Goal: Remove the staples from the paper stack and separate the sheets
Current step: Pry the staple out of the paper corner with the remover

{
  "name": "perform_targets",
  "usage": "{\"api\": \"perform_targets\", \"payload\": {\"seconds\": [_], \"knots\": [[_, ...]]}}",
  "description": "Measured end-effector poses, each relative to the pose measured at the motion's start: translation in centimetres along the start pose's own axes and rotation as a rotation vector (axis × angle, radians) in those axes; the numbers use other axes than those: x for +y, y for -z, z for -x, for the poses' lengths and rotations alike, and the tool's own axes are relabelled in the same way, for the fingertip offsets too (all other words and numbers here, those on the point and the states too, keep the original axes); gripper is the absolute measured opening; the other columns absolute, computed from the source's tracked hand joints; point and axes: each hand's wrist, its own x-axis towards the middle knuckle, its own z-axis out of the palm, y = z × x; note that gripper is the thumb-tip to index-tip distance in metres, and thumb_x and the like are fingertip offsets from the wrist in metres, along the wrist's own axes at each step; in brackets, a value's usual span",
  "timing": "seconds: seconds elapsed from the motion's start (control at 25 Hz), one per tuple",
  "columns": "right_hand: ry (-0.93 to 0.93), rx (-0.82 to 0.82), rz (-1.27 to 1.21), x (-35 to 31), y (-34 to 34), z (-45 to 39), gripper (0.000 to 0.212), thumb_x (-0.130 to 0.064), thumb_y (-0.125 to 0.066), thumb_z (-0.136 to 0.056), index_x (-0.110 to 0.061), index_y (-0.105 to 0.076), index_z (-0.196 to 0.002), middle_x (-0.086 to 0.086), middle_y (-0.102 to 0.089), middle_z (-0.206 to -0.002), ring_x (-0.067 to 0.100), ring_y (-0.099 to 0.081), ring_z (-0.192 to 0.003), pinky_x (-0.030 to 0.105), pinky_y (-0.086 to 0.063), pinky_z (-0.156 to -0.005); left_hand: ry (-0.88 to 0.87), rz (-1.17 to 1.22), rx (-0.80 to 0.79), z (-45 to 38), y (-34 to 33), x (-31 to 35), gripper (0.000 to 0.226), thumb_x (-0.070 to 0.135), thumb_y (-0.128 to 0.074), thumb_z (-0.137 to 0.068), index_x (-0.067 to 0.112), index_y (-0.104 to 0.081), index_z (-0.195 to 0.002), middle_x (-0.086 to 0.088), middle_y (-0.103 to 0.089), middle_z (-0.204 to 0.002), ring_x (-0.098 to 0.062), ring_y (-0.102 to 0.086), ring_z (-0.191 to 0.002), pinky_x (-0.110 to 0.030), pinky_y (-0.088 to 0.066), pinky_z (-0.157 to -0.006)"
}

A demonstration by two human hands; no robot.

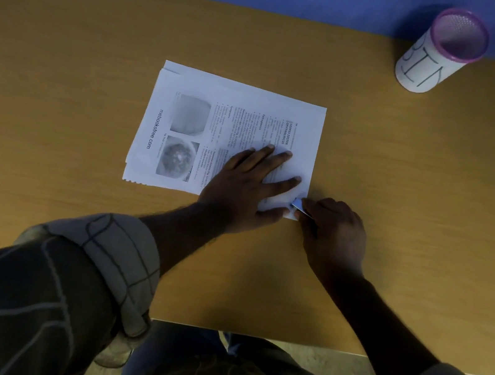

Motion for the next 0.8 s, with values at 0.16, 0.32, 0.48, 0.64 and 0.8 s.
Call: {"api": "perform_targets", "payload": {"seconds": [0.16,0.32,0.48,0.64,0.8], "knots": [[-0.066,-0.003,-0.048,-0.7,0.4,0.0,0.019,-0.018,-0.066,-0.089,-0.011,-0.072,-0.107,0.005,-0.069,-0.086,0.018,-0.06,-0.073,0.027,-0.047,-0.062,0.007,0.011,0.007,0.0,0.1,0.2,0.06,0.063,-0.04,-0.096,0.038,-0.039,-0.151,-0.002,-0.026,-0.166,-0.028,-0.02,-0.154,-0.049,-0.02,-0.122],[-0.212,-0.05,-0.169,-0.9,0.9,-0.4,0.019,-0.031,-0.061,-0.093,-0.018,-0.071,-0.102,-0.001,-0.067,-0.087,0.012,-0.059,-0.071,0.025,-0.044,-0.059,0.006,0.009,0.016,0.0,0.1,0.2,0.06,0.063,-0.04,-0.096,0.038,-0.04,-0.151,-0.002,-0.027,-0.166,-0.028,-0.021,-0.154,-0.049,-0.02,-0.122],[-0.359,-0.111,-0.269,-1.0,0.9,-1.0,0.019,-0.036,-0.063,-0.092,-0.017,-0.065,-0.094,-0.004,-0.065,-0.08,0.008,-0.059,-0.066,0.023,-0.041,-0.054,0.003,-0.006,0.008,0.1,-0.1,0.0,0.061,0.064,-0.039,-0.096,0.038,-0.038,-0.152,-0.002,-0.025,-0.166,-0.028,-0.02,-0.154,-0.05,-0.02,-0.122],[-0.463,-0.155,-0.355,-0.5,1.2,-1.7,0.023,-0.035,-0.071,-0.085,-0.018,-0.057,-0.092,-0.008,-0.061,-0.077,0.011,-0.061,-0.069,0.028,-0.047,-0.055,-0.001,-0.006,0.015,0.1,-0.1,0.0,0.061,0.063,-0.04,-0.095,0.038,-0.039,-0.151,-0.002,-0.026,-0.166,-0.029,-0.021,-0.153,-0.049,-0.021,-0.122],[-0.518,-0.203,-0.447,-0.3,1.5,-2.4,0.022,-0.033,-0.074,-0.083,-0.018,-0.057,-0.086,-0.001,-0.064,-0.079,0.019,-0.065,-0.067,0.037,-0.057,-0.057,0.002,0.002,0.005,0.0,-0.1,0.0,0.062,0.063,-0.04,-0.095,0.038,-0.037,-0.152,-0.002,-0.025,-0.166,-0.029,-0.019,-0.154,-0.049,-0.019,-0.122]]}}
